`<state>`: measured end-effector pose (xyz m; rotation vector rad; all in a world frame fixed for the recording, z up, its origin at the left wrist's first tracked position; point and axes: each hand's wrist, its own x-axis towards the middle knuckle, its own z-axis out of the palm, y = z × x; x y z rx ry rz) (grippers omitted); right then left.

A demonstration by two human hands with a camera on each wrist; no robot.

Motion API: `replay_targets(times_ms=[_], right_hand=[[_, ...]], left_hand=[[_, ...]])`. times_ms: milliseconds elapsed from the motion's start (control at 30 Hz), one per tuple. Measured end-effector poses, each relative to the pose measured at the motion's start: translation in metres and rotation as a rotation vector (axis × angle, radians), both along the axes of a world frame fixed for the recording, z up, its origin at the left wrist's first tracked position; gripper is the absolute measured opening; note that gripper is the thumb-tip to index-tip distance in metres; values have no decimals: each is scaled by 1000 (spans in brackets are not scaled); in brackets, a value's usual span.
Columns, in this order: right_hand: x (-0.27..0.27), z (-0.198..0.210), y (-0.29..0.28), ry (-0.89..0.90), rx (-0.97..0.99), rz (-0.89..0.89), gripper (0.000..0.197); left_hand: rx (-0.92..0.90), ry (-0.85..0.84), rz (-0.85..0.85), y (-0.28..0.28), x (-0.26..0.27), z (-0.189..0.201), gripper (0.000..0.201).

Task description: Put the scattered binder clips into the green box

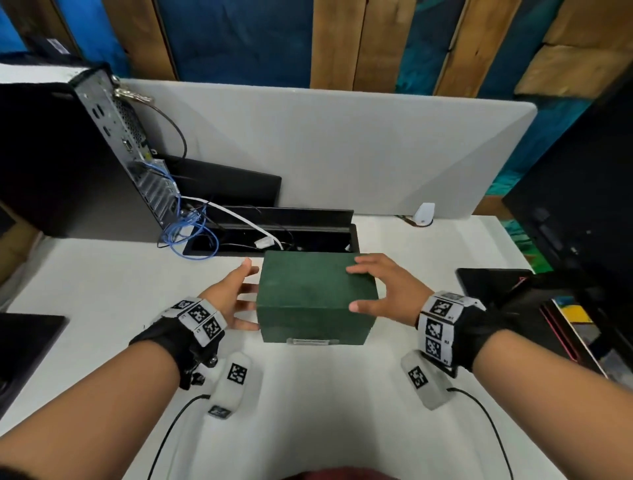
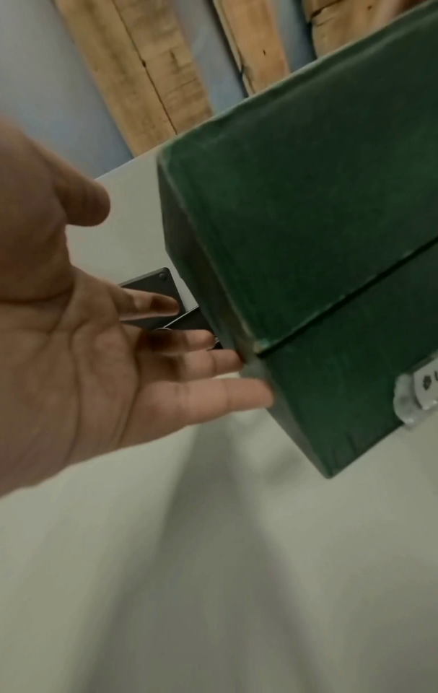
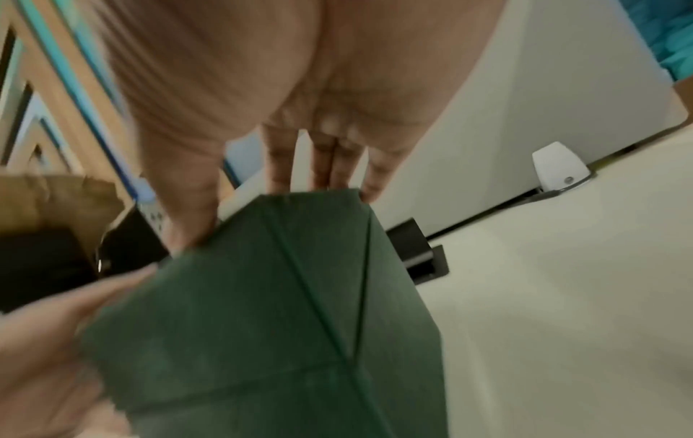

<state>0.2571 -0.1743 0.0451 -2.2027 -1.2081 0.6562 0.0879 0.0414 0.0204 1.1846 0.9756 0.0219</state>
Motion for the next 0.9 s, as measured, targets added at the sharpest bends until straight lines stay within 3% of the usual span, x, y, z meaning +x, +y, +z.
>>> replay_targets(times_ms=[100, 667, 800, 900], right_hand=[[-7, -12, -4, -21, 6, -18, 71], [-6, -13, -1, 2, 23, -87, 74], [-3, 1, -2, -17, -26, -48, 59], [5, 26, -8, -97, 124, -104, 35]], left_hand=[[61, 26, -63, -7, 1, 2, 23], [146, 22, -191, 0, 1, 0, 38], [216, 44, -213, 4, 1, 0, 40], [345, 47, -201, 6, -17, -8, 43]])
